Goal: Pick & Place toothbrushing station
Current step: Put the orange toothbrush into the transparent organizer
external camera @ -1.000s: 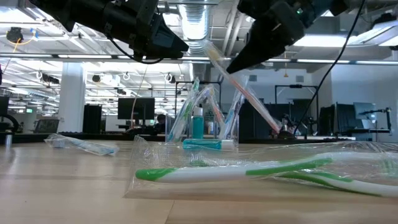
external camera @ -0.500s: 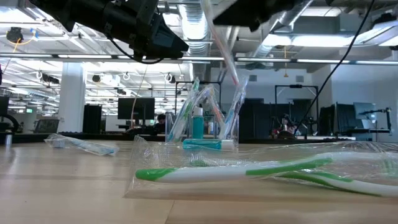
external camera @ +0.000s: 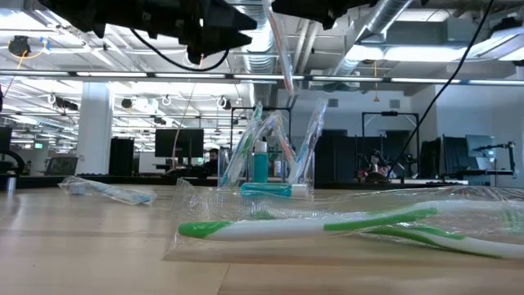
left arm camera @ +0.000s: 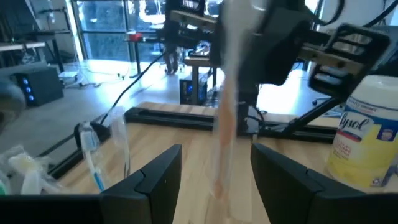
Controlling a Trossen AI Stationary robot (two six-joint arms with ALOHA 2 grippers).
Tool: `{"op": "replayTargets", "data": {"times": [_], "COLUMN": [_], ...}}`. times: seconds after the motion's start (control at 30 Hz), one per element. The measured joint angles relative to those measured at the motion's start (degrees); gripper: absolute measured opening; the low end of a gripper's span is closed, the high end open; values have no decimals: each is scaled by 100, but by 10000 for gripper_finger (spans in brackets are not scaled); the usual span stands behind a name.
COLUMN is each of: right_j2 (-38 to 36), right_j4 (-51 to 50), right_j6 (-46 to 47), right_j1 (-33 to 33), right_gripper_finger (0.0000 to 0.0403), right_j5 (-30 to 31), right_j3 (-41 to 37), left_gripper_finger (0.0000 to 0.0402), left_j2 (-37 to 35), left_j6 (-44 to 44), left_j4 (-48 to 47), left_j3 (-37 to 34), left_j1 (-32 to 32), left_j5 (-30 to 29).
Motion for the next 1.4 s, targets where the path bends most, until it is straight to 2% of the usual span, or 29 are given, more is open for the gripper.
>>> {"op": "replayTargets", "data": {"times": [0.3,0.77,1.03,1.2,1.4], "right_j2": [0,0,24,280,511], "right_j4": [598,730,663,925,1185], "right_j6": [16,16,16,7,-23], "right_j1": [-139,-145,-141,-156,-260], "right_gripper_finger": [0,0,0,0,0], "right_j5": [-271,-269,-269,-269,-306], "right_j3": [2,2,2,4,1], "left_gripper_finger": [186,186,186,186,179], "left_j2": [116,1129,1176,1176,1176], "left_j6": [54,237,233,235,233], "left_j4": [293,2281,2616,2752,2722], "left_j3": [-2,0,-2,0,0], "left_j1": [105,357,417,415,413], "left_j5": [6,459,563,851,856]}}
